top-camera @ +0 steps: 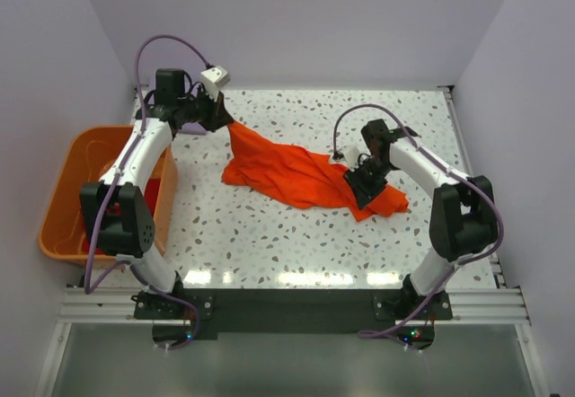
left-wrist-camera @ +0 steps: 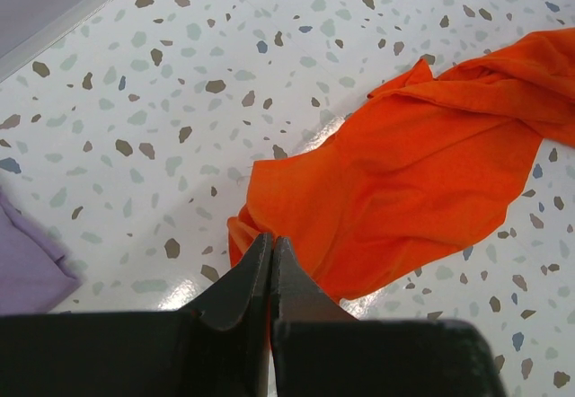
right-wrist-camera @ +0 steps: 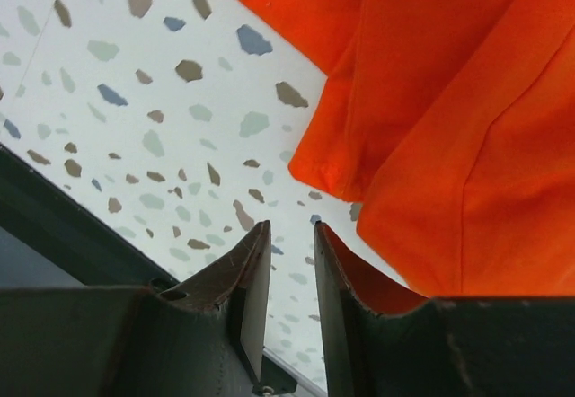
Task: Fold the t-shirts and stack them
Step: Flatten the tshirt out
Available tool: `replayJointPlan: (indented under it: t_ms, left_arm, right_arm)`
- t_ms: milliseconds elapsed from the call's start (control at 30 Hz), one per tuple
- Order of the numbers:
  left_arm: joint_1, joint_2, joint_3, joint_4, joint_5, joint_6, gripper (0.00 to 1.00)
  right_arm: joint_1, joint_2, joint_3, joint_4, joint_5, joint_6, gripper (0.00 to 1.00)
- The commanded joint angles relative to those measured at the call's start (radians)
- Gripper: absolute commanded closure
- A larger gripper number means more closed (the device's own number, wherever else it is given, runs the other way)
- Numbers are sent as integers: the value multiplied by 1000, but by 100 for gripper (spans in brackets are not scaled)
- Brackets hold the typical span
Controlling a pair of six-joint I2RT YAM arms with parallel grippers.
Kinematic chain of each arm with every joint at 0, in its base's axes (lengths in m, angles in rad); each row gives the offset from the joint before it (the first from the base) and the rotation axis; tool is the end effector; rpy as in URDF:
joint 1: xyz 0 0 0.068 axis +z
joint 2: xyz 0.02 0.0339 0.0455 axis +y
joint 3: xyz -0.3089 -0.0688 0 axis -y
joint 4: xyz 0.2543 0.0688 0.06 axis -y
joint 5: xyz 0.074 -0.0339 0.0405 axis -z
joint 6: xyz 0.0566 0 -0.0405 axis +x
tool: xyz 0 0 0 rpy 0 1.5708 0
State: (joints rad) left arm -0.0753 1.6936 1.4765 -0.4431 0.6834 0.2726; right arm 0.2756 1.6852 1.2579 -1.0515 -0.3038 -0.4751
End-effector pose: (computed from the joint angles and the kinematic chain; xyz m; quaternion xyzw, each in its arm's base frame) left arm 0.4084 -0.0666 0.3516 0.2916 0.8079 -0.2587 0.4419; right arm 0.3065 0.1043 0.2421 -0.3685 0.9161 0.1459 0.0603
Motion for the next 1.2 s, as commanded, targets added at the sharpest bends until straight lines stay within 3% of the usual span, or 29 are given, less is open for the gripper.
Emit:
replayJointPlan:
  t_ms: [0, 200, 367, 633, 1167]
  left_arm:
    - [-1, -12, 25, -2, 21, 23, 100]
    - [-1, -8, 27, -6, 19, 31, 100]
    - [-1, -2, 28, -8, 16, 33, 100]
    - [-1, 6, 38, -6, 19, 33, 100]
    - [-1, 5, 33, -11, 15, 36, 100]
  right_arm:
    - [-1, 25, 3, 100, 64, 26, 69]
    - [-3, 113, 29, 62, 66, 6, 69]
    - [-1, 96, 23, 47, 11, 10, 80]
    - [-10, 133, 24, 67, 109, -25, 56]
    - [-7, 165, -69, 177, 135, 4, 64]
